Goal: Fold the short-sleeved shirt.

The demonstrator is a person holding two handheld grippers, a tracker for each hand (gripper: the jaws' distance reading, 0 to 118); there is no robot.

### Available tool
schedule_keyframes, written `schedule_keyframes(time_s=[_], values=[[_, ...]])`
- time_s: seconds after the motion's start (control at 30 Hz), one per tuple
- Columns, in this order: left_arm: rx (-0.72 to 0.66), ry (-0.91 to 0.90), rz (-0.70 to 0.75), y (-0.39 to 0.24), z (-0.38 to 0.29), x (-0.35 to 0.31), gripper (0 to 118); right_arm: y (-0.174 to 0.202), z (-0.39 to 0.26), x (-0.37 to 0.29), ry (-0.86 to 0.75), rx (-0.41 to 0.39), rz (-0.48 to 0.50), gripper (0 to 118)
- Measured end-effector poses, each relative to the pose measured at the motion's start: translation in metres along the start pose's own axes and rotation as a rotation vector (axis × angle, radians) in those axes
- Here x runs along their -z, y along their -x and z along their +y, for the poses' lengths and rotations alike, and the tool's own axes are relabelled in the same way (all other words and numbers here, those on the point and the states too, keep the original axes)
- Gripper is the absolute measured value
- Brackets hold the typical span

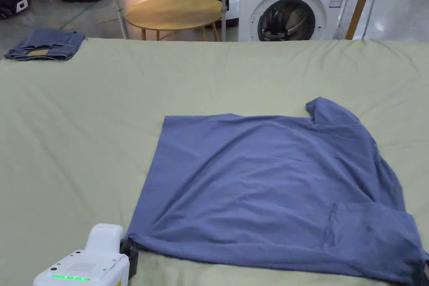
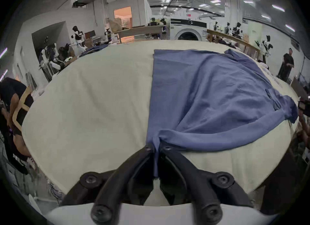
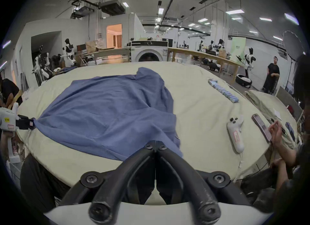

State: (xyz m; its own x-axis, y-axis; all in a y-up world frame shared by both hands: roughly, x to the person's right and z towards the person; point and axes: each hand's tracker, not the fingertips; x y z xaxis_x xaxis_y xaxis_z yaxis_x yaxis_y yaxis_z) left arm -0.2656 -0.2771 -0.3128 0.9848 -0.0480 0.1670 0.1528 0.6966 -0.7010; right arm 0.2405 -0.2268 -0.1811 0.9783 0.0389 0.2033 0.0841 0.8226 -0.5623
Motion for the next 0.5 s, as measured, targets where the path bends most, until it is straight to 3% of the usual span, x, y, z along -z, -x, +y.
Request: schedule_keyframes(time_s=[0.13, 0.17, 0.23, 0.27, 0.3, 0.4, 0.43, 0.47, 0.5], values=[[-0.004, -0.024, 0.012, -0.008, 0.008, -0.02, 0, -0.019, -0.009, -0.006, 0.005, -0.011, -0.026, 2], [-0.002, -0.03, 0.014, -0.008, 0.009, -0.023, 0, -0.022, -0.012, -0.008, -0.009, -0.012, -0.011, 25], [-0.007, -0.035, 0.009, -0.005, 0.012, -0.026, 0, -0.024, -0.014, -0.003, 0.015, -0.029, 0.018, 101], [-0.011, -0.034, 0.006, -0.007, 0.013, -0.03, 0, -0.023, -0.016, 0.002, 0.048, -0.06, 0.011, 118], [-0.013, -0.036, 0.006, -0.006, 0.014, -0.031, 0, -0.022, -0.02, 0.001, 0.024, -0.101, -0.007, 118], [-0.01, -0.029, 0.012, -0.013, 0.019, -0.037, 0, -0.017, -0.018, 0.036, 0.037, -0.117, -0.024, 116], [-0.011, -0.028, 0.013, -0.013, 0.019, -0.037, 0, -0.019, -0.016, 0.045, 0.055, -0.109, -0.003, 106], [-0.012, -0.026, 0.013, -0.013, 0.019, -0.037, 0, -0.022, -0.017, 0.038, 0.064, -0.082, 0.018, 63], [-0.009, -0.019, 0.014, -0.013, 0.018, -0.035, 0, -0.025, -0.016, 0.043, 0.064, -0.038, 0.023, 5]])
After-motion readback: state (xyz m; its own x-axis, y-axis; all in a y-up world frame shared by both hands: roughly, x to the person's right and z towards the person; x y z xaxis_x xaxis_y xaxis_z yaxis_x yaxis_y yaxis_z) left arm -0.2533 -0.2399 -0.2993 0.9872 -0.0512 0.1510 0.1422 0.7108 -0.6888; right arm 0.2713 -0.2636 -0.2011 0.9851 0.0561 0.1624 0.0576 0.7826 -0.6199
